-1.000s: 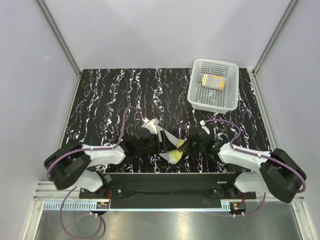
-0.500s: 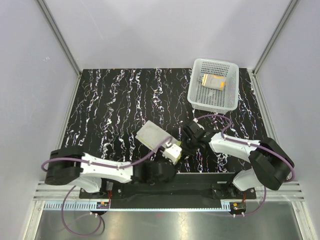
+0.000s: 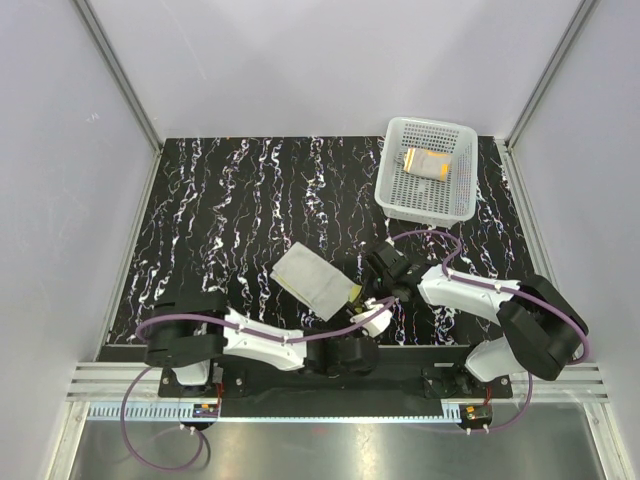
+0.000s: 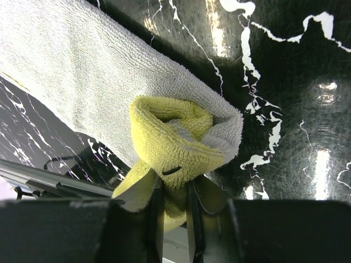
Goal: Roll the towels
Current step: Roll the towel
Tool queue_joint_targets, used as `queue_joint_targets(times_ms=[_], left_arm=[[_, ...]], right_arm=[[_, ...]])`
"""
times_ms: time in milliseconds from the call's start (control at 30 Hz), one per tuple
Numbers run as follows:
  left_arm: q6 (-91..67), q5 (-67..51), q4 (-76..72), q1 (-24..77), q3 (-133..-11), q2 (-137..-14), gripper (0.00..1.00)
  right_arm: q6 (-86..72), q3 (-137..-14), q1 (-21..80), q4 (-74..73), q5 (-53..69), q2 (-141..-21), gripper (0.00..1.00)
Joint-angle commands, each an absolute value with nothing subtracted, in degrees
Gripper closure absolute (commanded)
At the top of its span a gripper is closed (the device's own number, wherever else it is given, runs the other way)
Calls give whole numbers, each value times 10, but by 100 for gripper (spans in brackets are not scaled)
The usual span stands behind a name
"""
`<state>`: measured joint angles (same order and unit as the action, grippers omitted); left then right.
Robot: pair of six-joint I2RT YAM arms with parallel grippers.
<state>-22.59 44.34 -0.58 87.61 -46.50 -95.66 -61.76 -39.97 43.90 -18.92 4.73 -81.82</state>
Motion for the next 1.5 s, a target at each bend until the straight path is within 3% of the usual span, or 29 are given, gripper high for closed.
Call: queue_joint_targets(times_ms=[0, 100, 200, 300, 333, 467, 500, 600, 767, 967, 1200, 1467], left_arm=[[-237, 456, 16, 869, -488, -984, 40], [-247, 447, 31, 860, -490, -995, 63], [-252, 439, 32, 852, -490, -996, 80], [-253, 429, 24, 846, -483, -992, 87], [-252, 425, 21, 845, -481, -984, 96], [-252, 385, -10, 833, -448, -952, 97], [-254, 377, -20, 829, -442, -945, 97], [-264, 345, -32, 813, -424, -920, 98], [-286, 261, -68, 775, -385, -882, 99], [-321, 130, -160, 702, -325, -839, 99], [-408, -31, -317, 614, -256, -825, 99], [-547, -181, -527, 515, -189, -888, 100]], right_arm=[[-607, -411, 443, -204, 69, -810, 88], [-606, -412, 443, -208, 72, -806, 88], [-606, -411, 443, -212, 73, -803, 88], [-606, -410, 443, -214, 75, -801, 85], [-608, -410, 442, -216, 74, -802, 82], [-606, -425, 442, -234, 51, -794, 48], [-596, -432, 439, -252, 43, -793, 28], [-578, -467, 426, -299, 9, -781, 8], [-555, -496, 367, -335, -14, -743, 1], [-569, -478, 357, -350, -51, -672, 0], [-589, -332, 357, -170, 24, -527, 2], [-599, -226, 357, -6, 93, -553, 5]])
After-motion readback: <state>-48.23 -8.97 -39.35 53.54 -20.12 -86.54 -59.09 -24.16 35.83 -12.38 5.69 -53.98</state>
